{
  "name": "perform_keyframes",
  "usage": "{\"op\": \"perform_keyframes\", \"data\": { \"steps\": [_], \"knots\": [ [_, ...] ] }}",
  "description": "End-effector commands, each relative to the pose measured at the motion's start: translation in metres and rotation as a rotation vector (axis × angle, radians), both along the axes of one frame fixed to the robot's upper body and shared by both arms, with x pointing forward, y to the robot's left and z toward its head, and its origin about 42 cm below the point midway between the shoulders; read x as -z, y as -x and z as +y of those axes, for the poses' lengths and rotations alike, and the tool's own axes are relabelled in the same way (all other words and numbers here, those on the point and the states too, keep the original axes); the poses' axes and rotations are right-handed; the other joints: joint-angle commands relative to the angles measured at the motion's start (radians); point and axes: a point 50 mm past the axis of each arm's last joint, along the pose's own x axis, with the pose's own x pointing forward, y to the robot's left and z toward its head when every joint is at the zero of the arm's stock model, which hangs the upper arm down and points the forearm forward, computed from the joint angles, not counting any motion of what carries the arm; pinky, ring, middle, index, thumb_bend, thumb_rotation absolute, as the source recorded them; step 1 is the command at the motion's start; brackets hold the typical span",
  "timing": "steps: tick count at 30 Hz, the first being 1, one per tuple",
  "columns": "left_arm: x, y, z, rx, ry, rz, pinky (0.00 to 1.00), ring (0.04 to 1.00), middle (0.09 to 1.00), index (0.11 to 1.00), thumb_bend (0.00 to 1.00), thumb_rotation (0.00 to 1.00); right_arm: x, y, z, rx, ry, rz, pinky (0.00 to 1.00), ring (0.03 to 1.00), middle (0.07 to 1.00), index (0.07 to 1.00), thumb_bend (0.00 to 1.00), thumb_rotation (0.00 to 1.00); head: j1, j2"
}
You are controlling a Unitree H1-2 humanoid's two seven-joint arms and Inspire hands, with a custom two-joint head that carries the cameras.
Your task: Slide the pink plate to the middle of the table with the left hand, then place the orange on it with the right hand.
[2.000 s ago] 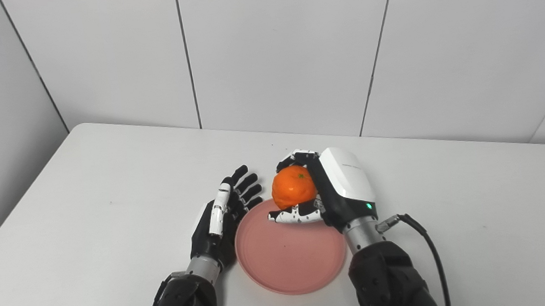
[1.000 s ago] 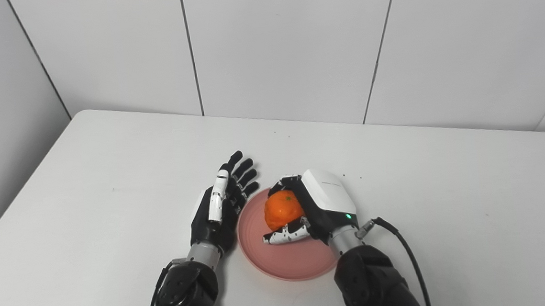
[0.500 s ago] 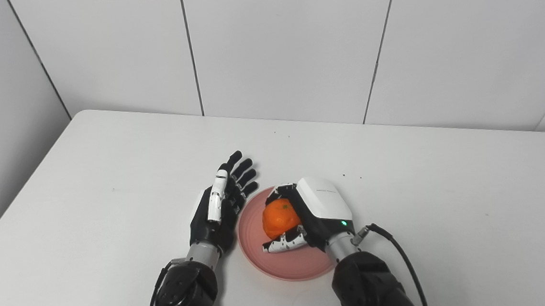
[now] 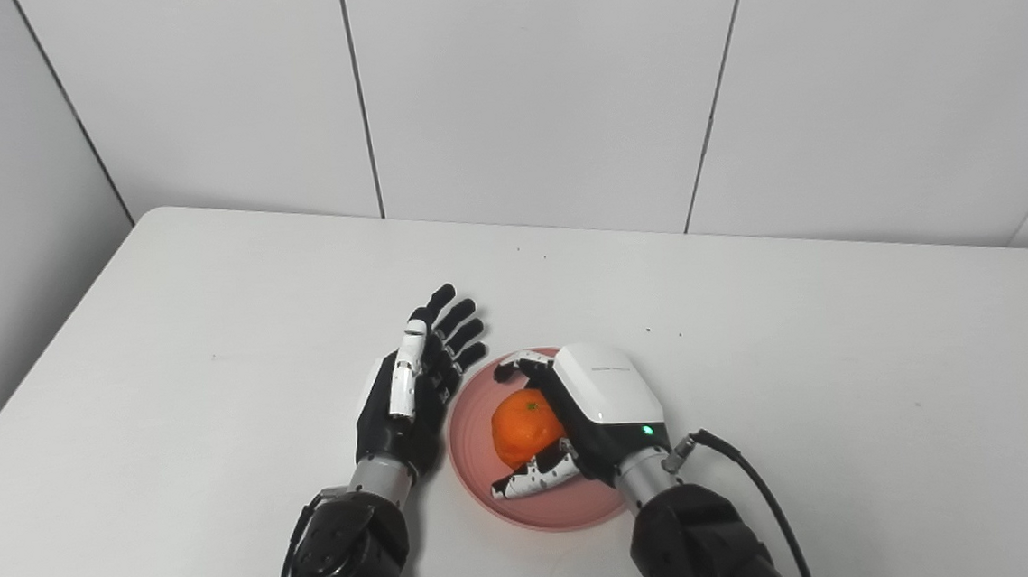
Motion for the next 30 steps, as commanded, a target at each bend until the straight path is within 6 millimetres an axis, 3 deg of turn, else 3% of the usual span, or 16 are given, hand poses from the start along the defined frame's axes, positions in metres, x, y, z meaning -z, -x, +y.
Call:
{"op": "perform_keyframes", "data": {
  "steps": [1,4,11,19,30],
  "knots": [
    [0.010,0.006,0.000,-0.018,-0.010,0.063,0.87,0.883,0.890,0.890,0.37,1.00,-0.020,-0.002,0.000,-0.017,-0.010,-0.056,0.55,0.687,0.758,0.782,0.92,0.30,0.001,-0.001],
    [0.010,0.005,-0.001,-0.017,-0.011,0.063,0.87,0.884,0.891,0.891,0.37,1.00,-0.022,0.000,-0.002,-0.016,0.003,-0.050,0.67,0.770,0.804,0.819,0.95,0.32,0.003,-0.004],
    [0.011,0.005,0.000,-0.021,-0.016,0.064,0.86,0.883,0.890,0.890,0.37,1.00,-0.027,0.002,-0.007,-0.030,0.026,-0.072,0.79,0.833,0.856,0.875,0.99,0.39,0.000,-0.005],
    [0.012,0.005,0.001,-0.024,-0.019,0.066,0.86,0.885,0.892,0.894,0.37,1.00,-0.033,0.004,-0.012,-0.019,-0.019,-0.118,0.82,0.860,0.880,0.892,0.99,0.39,-0.009,-0.010],
    [0.015,0.008,0.003,-0.020,0.000,0.075,0.87,0.887,0.895,0.902,0.37,1.00,-0.049,0.009,-0.029,-0.006,-0.213,-0.171,0.84,0.915,0.939,0.962,1.00,0.52,-0.027,-0.042]
  ]
}}
